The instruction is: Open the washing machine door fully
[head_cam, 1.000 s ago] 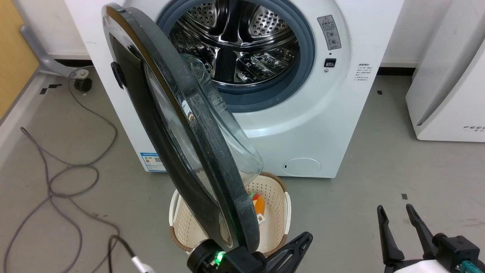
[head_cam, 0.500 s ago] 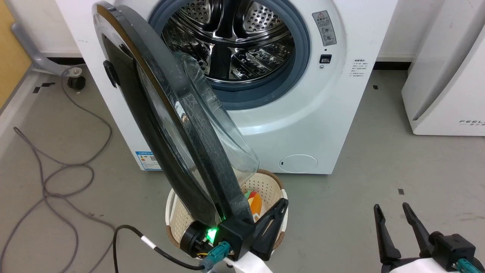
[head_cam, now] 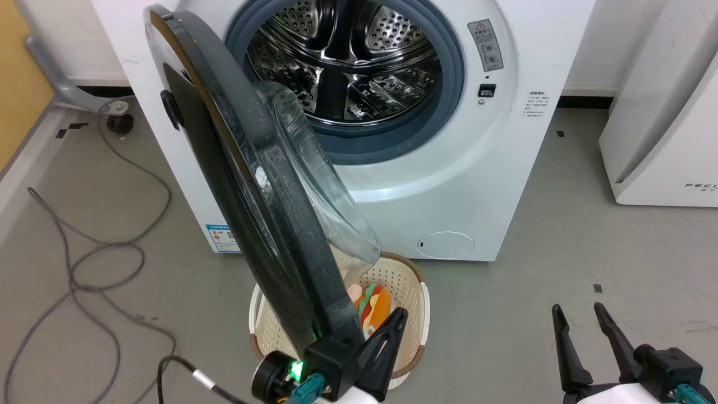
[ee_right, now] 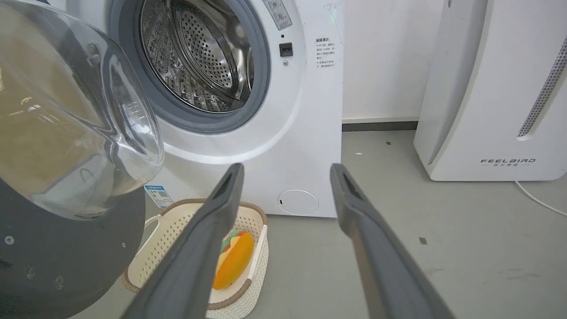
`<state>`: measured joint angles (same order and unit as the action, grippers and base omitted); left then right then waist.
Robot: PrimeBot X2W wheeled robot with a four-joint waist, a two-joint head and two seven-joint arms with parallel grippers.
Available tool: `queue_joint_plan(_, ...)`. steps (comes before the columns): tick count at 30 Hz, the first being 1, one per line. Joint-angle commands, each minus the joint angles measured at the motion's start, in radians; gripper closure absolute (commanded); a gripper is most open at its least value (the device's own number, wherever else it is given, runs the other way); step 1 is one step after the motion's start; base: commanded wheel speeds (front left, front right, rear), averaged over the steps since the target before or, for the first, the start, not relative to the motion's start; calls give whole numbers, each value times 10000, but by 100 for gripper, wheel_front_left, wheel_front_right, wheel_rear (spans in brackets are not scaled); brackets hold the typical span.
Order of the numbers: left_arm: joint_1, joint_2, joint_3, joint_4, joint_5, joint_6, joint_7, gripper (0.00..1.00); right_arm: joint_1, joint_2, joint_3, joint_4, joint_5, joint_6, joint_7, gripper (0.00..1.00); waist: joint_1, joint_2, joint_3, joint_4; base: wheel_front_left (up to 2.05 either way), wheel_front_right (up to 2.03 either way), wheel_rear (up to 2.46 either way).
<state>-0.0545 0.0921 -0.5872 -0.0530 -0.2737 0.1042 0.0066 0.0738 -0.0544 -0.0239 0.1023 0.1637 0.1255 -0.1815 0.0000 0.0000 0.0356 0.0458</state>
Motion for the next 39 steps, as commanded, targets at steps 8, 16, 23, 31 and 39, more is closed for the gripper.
queue_joint_plan(8, 1007, 379, 497, -833, -178, 670, -38, 100, 62, 41, -45, 47, 96, 52, -67, 0, 0, 0, -108, 366, 0, 0, 0)
queue_joint_plan(16, 1678, 666, 707, -1488, -114, 1128, 19, 100, 183, 41, -58, -110, 26, 52, 6, 0, 0, 0, -151, 980, 0, 0, 0)
queue_joint_plan(23, 2086, 807, 1006, -1872, -53, 1574, -92, 100, 294, 41, -208, -277, -46, 52, 93, 0, 0, 0, -129, 1879, 0, 0, 0)
queue_joint_plan(31, 2299, 1009, 1695, -2090, -65, 2035, -538, 100, 367, 41, -437, -552, -109, 52, 213, 0, 0, 0, -37, 3034, 0, 0, 0)
queue_joint_plan(39, 2305, 1321, 2714, -1768, -399, 2294, -1010, 100, 353, 41, -432, -763, -182, 52, 332, 0, 0, 0, -71, 3582, 0, 0, 0)
